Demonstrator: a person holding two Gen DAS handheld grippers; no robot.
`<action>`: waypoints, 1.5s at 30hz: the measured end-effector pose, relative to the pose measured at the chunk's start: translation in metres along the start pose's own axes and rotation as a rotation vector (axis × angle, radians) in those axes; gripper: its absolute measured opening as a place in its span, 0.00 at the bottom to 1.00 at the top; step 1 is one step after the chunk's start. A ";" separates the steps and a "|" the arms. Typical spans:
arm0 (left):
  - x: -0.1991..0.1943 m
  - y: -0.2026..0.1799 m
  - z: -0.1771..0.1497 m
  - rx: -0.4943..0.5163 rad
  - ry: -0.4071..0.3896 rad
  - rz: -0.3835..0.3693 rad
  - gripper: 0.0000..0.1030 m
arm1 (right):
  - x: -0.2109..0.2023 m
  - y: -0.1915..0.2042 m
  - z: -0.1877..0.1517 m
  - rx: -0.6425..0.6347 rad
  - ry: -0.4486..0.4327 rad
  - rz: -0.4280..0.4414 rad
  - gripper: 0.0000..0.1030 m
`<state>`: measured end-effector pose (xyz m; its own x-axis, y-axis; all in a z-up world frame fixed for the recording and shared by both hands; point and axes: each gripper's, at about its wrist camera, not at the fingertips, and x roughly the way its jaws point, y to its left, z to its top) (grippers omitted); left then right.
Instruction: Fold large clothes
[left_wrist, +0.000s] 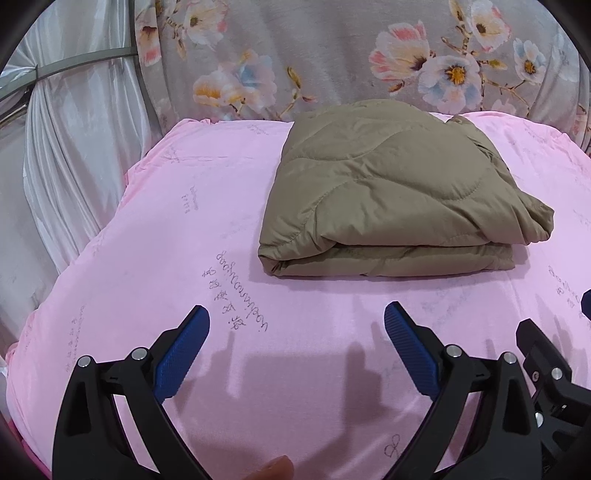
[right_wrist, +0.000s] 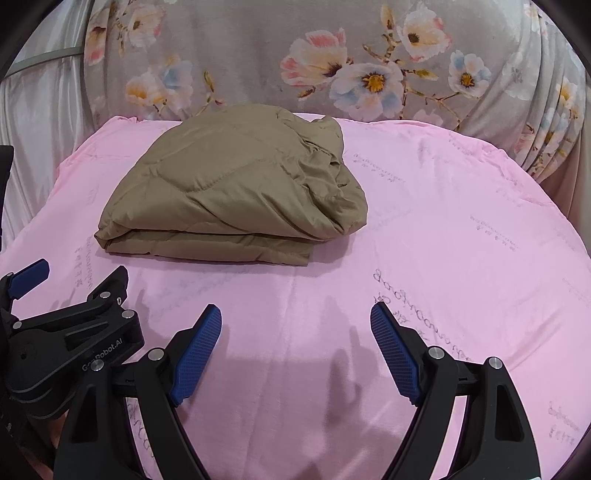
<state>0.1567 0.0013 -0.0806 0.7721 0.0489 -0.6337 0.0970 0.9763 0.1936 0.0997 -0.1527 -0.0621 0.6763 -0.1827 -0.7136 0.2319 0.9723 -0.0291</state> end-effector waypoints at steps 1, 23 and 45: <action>0.000 0.000 0.000 0.002 -0.001 0.000 0.91 | 0.000 0.000 0.000 -0.002 -0.002 -0.004 0.78; -0.001 0.000 0.000 0.001 -0.005 0.001 0.91 | -0.001 0.000 -0.001 -0.003 -0.007 -0.011 0.78; 0.000 -0.001 0.000 0.004 0.000 0.001 0.90 | -0.001 -0.002 -0.001 -0.007 -0.009 -0.014 0.78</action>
<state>0.1564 0.0003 -0.0809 0.7719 0.0498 -0.6338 0.0989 0.9754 0.1970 0.0980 -0.1546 -0.0622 0.6793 -0.1981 -0.7066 0.2369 0.9705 -0.0443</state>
